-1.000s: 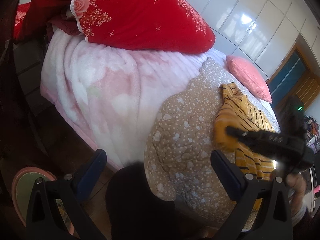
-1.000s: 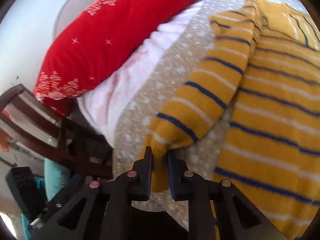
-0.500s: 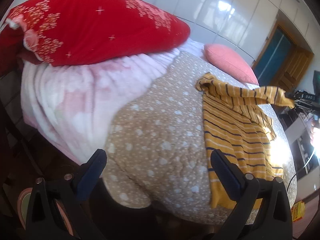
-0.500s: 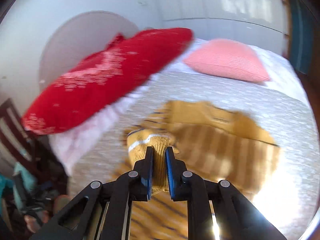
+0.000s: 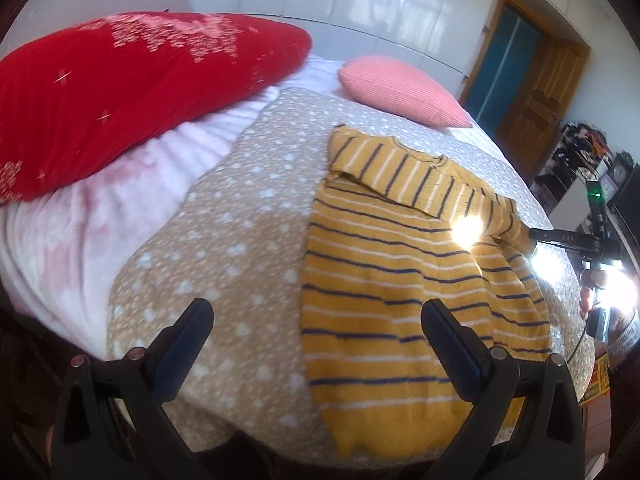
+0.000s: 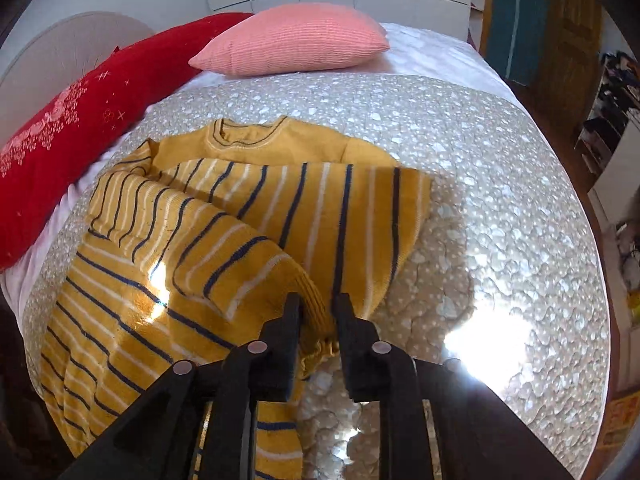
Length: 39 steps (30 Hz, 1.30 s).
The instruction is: Fold small clothes
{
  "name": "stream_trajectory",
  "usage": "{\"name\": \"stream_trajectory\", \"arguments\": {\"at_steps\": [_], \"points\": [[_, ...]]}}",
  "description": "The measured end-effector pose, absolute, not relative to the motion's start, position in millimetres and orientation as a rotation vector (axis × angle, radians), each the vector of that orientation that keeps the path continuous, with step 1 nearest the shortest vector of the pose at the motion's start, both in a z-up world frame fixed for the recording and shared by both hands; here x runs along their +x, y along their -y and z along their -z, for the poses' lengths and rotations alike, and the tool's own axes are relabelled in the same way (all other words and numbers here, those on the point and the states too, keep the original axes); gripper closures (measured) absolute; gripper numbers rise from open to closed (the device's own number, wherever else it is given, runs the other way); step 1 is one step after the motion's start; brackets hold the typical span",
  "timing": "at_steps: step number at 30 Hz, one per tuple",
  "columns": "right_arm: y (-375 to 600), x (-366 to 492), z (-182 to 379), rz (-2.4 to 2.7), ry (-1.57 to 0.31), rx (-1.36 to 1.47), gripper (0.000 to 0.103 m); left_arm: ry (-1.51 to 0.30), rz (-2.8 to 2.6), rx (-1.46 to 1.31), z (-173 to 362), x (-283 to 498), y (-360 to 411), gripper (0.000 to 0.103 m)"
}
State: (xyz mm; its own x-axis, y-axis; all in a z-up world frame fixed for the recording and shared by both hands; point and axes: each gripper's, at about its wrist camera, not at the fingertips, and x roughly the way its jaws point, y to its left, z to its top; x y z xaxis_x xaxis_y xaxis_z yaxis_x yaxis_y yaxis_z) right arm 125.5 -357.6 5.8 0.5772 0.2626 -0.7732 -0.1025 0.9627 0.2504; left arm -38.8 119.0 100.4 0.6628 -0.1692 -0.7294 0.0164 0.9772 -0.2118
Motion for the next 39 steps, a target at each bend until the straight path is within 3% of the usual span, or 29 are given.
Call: {"name": "stream_trajectory", "arguments": {"at_steps": [4, 10, 19, 20, 21, 22, 23, 24, 32, 33, 35, 36, 39], "points": [[378.7, 117.0, -11.1, -0.221, -0.869, 0.324, 0.059, -0.856, 0.175, -0.164, -95.3, 10.3, -91.3, 0.0], [362.3, 134.9, -20.0, -0.283, -0.831, 0.357, 0.059, -0.876, 0.221, -0.167, -83.3, 96.5, -68.3, 0.0], [278.9, 204.3, -23.9, -0.566, -0.87, 0.541, 0.058, -0.993, 0.313, -0.531, -23.6, 216.2, -88.2, 0.0], [265.6, 214.4, -26.0, -0.582, -0.88, 0.531, 0.057, -0.983, 0.309, -0.537, -22.4, 221.2, -89.7, 0.011], [251.8, 222.3, -28.0, -0.592, -0.887, 0.515, 0.056, -0.974, 0.299, -0.525, -23.3, 222.9, -90.4, 0.037], [237.2, 230.8, -29.8, -0.601, -0.895, 0.496, 0.053, -0.968, 0.275, -0.5, -24.0, 222.9, -90.8, 0.052], [221.4, 241.0, -31.0, -0.615, -0.908, 0.473, 0.051, -0.954, 0.243, -0.478, -23.5, 221.7, -92.9, 0.077], [208.3, 250.5, -31.2, -0.631, -0.922, 0.455, 0.048, -0.947, 0.221, -0.465, -21.3, 218.4, -95.6, 0.084], [106.7, 325.7, -3.1, -0.663, -1.073, 0.358, 0.045, -0.846, 0.155, -0.334, -12.7, 197.5, -94.6, 0.085], [96.7, 331.5, -0.4, -0.673, -1.092, 0.336, 0.048, -0.836, 0.154, -0.325, -10.7, 196.5, -93.4, 0.085], [78.7, 337.5, 2.5, -0.722, -1.128, 0.293, 0.091, -0.821, 0.162, -0.333, -9.4, 194.8, -95.6, 0.085], [69.8, 339.8, 0.5, -0.74, -1.14, 0.252, 0.095, -0.816, 0.168, -0.343, -8.4, 195.4, -97.1, 0.085], [52.9, 346.3, -17.7, -0.665, -1.083, 0.091, 0.096, -0.811, 0.182, -0.378, -5.5, 196.3, -101.4, 0.084]]}}
